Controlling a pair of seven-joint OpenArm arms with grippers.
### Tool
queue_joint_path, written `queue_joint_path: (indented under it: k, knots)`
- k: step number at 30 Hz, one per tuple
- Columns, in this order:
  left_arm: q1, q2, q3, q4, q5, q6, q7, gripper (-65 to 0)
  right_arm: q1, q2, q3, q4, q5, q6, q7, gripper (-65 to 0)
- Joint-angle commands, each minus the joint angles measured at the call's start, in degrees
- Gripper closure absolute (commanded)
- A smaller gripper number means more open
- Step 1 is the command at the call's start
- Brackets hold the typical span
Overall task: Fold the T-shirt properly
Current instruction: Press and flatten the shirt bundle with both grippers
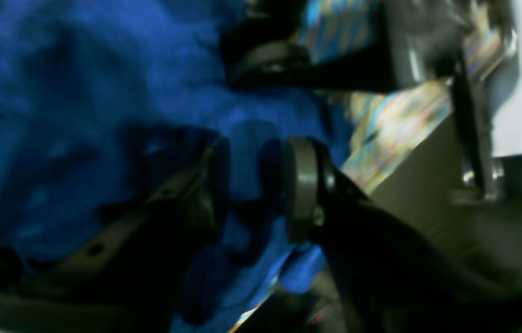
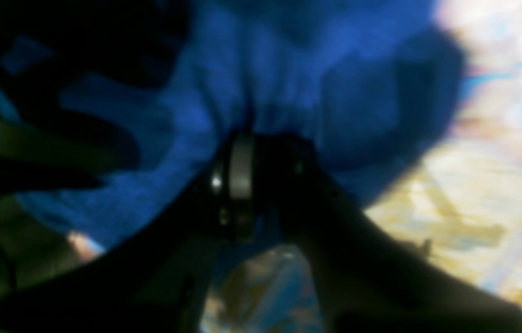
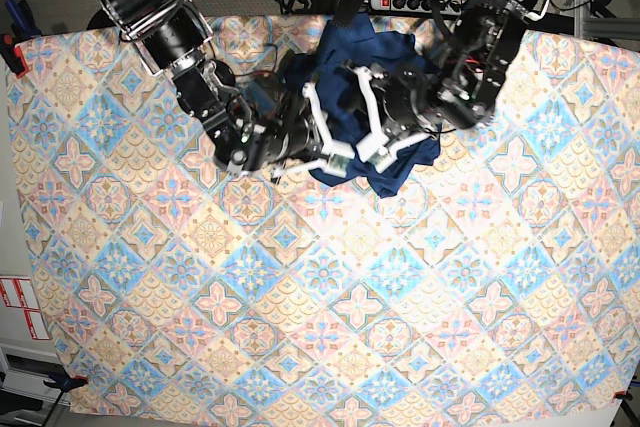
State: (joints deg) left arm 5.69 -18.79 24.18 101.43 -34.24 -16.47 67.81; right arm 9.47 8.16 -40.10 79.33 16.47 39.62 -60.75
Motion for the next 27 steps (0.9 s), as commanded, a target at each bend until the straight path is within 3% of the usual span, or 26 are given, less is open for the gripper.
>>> queue_joint_path:
  k: [1,7,10,12,20,27]
  knots:
    - [-0.38,-0.25,1.97,-0.46,2.37,-0.19,-0.43,-17.4,0.94,-0.38,-1.97,1.07,1.07,0.38,0.84,-8.3]
    - [-0.11,-2.44,8.74,-0.81,5.10,-0.19,0.98,-17.4,0.77,4.10,-11.46,2.21,1.07,0.38,0.84,-8.2]
    - [0.59,-2.97,9.09,0.24,5.18,-0.19,2.83,-17.3,0.85,5.77,-12.08,4.58,1.07,0.38,0.84,-8.2]
    - [1.56,-4.12,8.91,1.65,5.18,-0.19,2.91,-17.3,1.12,7.09,-10.85,6.87,1.07,0.38,1.10,-8.2]
    - [4.02,-5.08,6.01,5.43,5.18,-0.19,2.65,-17.3,1.56,7.18,3.92,10.30,1.07,0.38,0.84,-8.5]
    - [8.77,-6.40,0.39,10.70,5.01,-0.19,2.56,-17.3,5.51,5.51,6.12,9.68,1.16,0.38,1.28,-8.2]
